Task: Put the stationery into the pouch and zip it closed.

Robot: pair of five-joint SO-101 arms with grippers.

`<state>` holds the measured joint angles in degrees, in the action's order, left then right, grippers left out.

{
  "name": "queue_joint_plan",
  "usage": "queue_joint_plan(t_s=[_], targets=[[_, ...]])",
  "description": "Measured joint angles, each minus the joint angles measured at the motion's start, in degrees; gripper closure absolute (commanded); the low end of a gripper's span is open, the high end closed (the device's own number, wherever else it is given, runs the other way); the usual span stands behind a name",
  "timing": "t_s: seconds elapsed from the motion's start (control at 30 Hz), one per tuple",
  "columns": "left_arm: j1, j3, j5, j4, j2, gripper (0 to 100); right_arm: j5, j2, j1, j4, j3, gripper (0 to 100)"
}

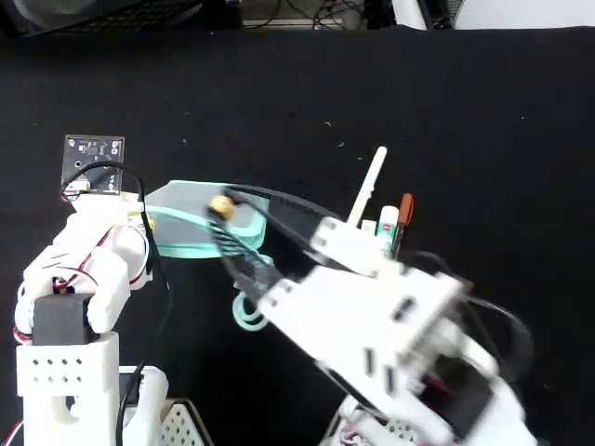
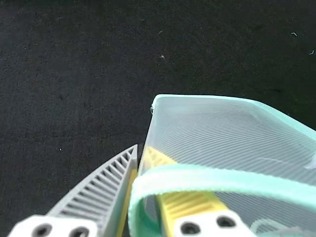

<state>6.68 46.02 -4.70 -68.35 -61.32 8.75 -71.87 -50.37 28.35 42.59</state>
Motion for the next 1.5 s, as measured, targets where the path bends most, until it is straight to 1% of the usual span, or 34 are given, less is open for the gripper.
queue_joint_plan(t_s=[0.13,0.4,0.57,0.67,0.83,1.17,1.3,1.37,1.5], targets=[[0.0,0.0,0.0,0.0,0.0,97,0.09,2.9,-1.76,-4.04,0.44,98.5],[0.0,0.0,0.0,0.0,0.0,97,0.09,4.57,-1.93,-4.31,-0.53,98.6],[0.0,0.0,0.0,0.0,0.0,97,0.09,3.87,-1.93,1.85,-7.21,98.6],[0.0,0.0,0.0,0.0,0.0,97,0.09,3.34,-2.11,5.54,-8.26,98.6],[0.0,0.0,0.0,0.0,0.0,97,0.0,3.34,-5.45,7.12,-8.0,98.6],[0.0,0.0,0.0,0.0,0.0,97,0.09,3.43,-5.98,6.51,-4.22,98.6],[0.0,0.0,0.0,0.0,0.26,97,0.26,2.99,-6.15,3.96,1.05,98.6],[0.0,0.09,0.0,0.0,0.7,97,2.37,2.9,-6.15,1.41,4.48,98.6],[0.0,0.09,0.0,0.0,0.79,97,7.91,3.52,-3.52,-2.81,12.4,98.6]])
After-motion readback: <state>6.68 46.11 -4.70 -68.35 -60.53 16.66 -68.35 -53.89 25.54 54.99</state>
